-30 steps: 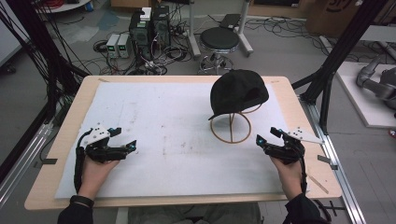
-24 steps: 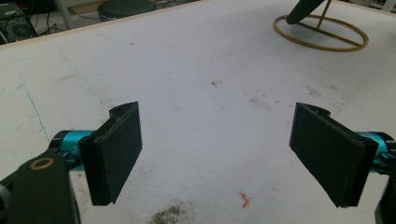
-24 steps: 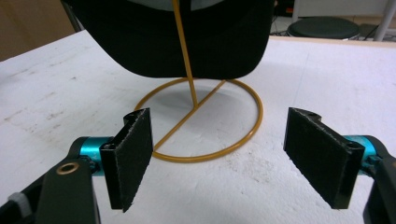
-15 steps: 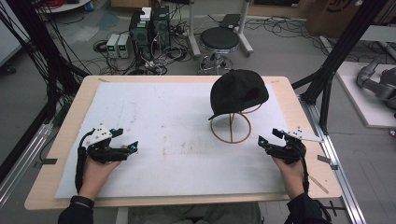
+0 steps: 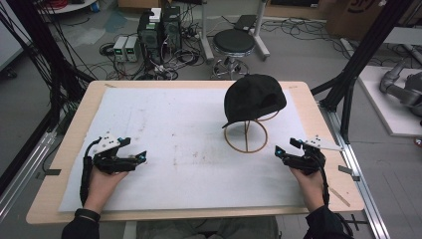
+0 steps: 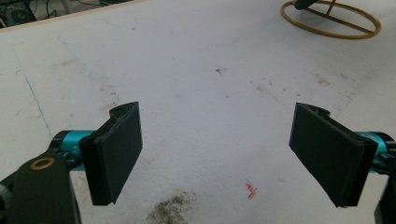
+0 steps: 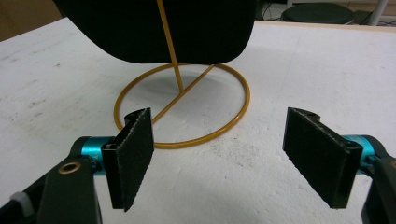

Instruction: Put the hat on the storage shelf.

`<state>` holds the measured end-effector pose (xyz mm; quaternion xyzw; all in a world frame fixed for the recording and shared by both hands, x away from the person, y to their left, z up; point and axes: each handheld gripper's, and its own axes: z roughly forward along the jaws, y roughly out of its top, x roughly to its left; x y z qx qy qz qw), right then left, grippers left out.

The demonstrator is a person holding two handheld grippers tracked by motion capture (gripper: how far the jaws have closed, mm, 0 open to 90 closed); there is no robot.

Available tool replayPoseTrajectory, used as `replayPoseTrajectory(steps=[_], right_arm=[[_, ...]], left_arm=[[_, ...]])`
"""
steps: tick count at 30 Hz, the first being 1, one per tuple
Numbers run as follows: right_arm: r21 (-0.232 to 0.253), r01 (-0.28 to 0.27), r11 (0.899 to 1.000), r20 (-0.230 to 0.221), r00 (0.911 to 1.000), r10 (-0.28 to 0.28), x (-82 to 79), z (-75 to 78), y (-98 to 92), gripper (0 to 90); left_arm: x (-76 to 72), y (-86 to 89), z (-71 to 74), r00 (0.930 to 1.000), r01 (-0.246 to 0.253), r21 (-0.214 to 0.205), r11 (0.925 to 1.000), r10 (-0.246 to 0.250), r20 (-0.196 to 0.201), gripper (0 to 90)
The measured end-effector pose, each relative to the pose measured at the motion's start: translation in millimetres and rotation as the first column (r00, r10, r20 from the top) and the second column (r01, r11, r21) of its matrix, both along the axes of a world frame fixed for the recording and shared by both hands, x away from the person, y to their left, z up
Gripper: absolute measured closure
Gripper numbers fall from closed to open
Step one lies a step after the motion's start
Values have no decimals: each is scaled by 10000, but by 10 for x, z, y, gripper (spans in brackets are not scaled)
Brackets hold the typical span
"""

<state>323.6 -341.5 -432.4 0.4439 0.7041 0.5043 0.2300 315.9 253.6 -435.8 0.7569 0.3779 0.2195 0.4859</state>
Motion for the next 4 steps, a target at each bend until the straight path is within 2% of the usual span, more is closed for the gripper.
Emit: replayPoseTrajectory(steps=[4], right_arm=[[-8,37,10000,-7,10000,-37,5,-2,-1,238]], left_arm=[[-3,4,-1,10000,-21,13,10000,21,-1,173]])
